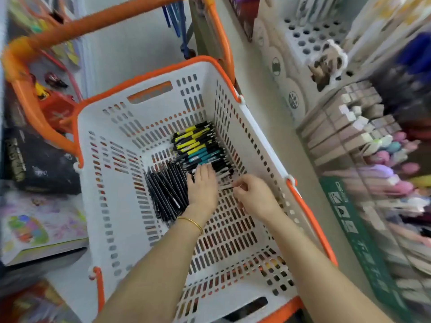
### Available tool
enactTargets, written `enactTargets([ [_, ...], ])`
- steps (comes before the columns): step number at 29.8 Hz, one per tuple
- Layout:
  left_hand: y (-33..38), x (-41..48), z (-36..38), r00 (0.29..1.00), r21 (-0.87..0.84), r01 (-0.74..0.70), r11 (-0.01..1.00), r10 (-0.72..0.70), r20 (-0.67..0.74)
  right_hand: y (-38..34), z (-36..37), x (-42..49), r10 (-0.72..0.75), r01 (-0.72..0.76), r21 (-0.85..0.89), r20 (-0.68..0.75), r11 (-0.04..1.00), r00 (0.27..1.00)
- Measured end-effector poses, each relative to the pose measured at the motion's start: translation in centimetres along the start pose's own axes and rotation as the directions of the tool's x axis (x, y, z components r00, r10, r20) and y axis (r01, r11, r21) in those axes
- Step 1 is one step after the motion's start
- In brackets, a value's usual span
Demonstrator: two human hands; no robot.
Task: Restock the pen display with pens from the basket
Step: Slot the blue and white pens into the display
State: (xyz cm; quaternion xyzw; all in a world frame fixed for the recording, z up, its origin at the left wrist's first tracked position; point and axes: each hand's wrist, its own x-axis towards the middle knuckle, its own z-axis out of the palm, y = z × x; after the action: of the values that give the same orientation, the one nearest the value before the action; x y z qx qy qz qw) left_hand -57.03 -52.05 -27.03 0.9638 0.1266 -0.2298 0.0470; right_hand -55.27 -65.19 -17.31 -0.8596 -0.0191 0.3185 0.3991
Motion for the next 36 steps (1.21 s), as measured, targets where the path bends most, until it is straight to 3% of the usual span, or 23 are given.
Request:
enactTargets([
  [9,-0.4,1.7,2.1,0.990,0.047,-0.035,0.998,0.041,-0.132,0.7,0.3,0.3,0.044,-0.043,-0.062,0.009,0.997,0.999],
  [16,-0.8,1.8,2.5,0.988,0.040,-0.130,0.991,0.132,-0.082,0.8,0.2,0.4,0.088,-0.088,-0.042,0.008,0.995,0.996],
  [28,-0.3,1.6,2.9,0.983,0.015,-0.120,0.993,0.121,-0.135,1.0,0.1,0.7,0.085,-0.084,-0.045,0.020,0.995,0.996],
  [36,-0.3,1.1,3.7,0.960,0.026,-0.134,0.991,0.136,-0.246,1.1,0.2,0.9,0.071,-0.070,-0.070,0.016,0.995,0.997],
])
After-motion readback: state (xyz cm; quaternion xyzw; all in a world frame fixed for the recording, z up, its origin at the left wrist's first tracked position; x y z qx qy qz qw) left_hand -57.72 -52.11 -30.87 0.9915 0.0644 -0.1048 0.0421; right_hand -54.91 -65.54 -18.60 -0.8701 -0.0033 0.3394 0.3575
